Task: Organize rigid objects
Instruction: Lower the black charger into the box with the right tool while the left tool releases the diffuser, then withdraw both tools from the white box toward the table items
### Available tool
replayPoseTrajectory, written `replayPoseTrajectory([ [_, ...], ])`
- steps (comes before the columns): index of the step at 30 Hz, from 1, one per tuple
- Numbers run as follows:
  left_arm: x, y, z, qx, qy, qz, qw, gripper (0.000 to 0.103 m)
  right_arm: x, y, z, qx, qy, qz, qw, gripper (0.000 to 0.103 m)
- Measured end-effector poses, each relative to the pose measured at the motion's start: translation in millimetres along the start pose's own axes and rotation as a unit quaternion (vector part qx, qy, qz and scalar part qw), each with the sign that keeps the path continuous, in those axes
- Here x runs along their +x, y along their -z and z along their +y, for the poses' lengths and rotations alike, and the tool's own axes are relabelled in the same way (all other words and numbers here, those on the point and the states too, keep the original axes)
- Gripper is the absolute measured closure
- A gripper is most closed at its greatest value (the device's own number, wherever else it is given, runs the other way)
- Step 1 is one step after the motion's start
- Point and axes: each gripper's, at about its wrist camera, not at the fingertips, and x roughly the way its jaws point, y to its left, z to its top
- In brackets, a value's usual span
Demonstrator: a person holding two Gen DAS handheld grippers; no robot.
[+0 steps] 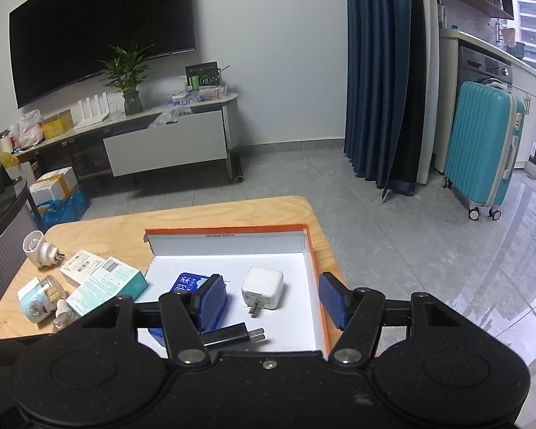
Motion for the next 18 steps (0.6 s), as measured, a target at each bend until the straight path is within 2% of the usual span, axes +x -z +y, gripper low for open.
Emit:
replayPoseTrajectory([
  [10, -40, 6, 39, -0.048, -0.071, -0.015, 0.9962, 0.011, -13, 8, 21, -0.009, -0.011, -0.002, 1.0, 0.02],
  [18, -61, 14, 76, -0.085, -0.109, -0.023, 0.9901, 0.009, -12, 17, 55, -0.031, -0.038, 0.011, 0.999, 0.02],
])
